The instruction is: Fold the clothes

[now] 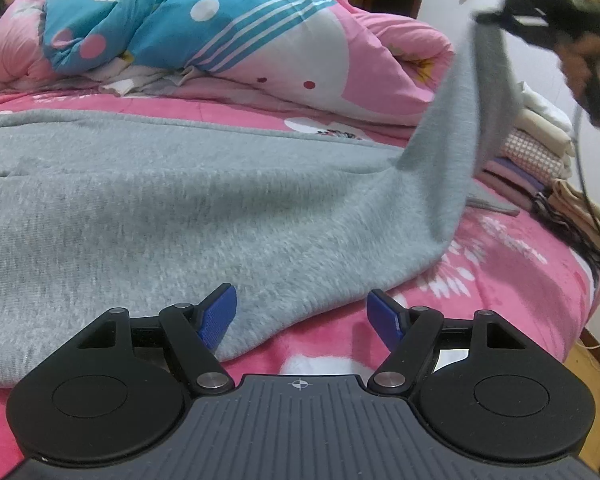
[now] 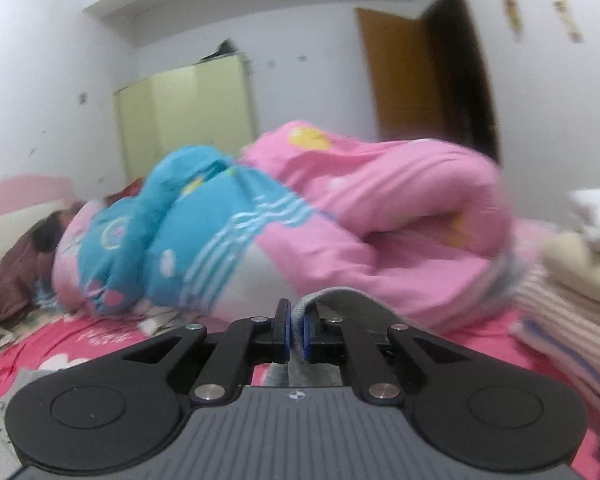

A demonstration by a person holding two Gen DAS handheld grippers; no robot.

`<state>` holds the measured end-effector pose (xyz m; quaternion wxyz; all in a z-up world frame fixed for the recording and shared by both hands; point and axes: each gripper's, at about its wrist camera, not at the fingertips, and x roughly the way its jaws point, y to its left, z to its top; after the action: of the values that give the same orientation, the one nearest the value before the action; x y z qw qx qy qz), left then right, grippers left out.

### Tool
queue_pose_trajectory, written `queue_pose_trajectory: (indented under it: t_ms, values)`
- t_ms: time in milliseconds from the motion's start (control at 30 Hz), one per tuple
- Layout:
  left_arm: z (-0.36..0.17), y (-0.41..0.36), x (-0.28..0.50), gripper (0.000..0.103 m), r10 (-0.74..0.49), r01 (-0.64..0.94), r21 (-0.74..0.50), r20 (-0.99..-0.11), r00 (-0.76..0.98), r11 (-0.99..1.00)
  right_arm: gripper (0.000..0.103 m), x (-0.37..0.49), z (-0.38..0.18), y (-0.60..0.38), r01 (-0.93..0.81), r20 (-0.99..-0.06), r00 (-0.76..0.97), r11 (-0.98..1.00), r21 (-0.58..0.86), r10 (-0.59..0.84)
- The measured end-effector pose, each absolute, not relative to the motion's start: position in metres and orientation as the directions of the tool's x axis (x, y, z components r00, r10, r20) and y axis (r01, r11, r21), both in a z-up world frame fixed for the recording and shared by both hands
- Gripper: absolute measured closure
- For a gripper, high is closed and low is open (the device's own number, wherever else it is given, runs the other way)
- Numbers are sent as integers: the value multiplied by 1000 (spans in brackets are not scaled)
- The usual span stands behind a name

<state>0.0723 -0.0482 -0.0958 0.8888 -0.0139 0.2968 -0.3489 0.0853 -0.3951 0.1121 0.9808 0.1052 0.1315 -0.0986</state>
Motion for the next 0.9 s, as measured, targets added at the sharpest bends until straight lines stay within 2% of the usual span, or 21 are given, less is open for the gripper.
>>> queue_pose_trajectory:
  t_ms: [633, 767, 900]
  values:
    - [-96, -38, 76, 30, -628, 591, -258, -506, 591, 764, 98, 7, 26, -522, 581, -518, 781, 713, 393, -350]
    - [-97, -37, 76, 30, -622, 584, -255, -499, 603, 771, 98, -9, -26, -555, 648, -602, 732, 597, 472, -319]
    - [-98, -37, 75, 30, -610, 576, -241, -492, 622, 781, 98, -13, -55, -563, 654, -621, 724, 583, 483, -298]
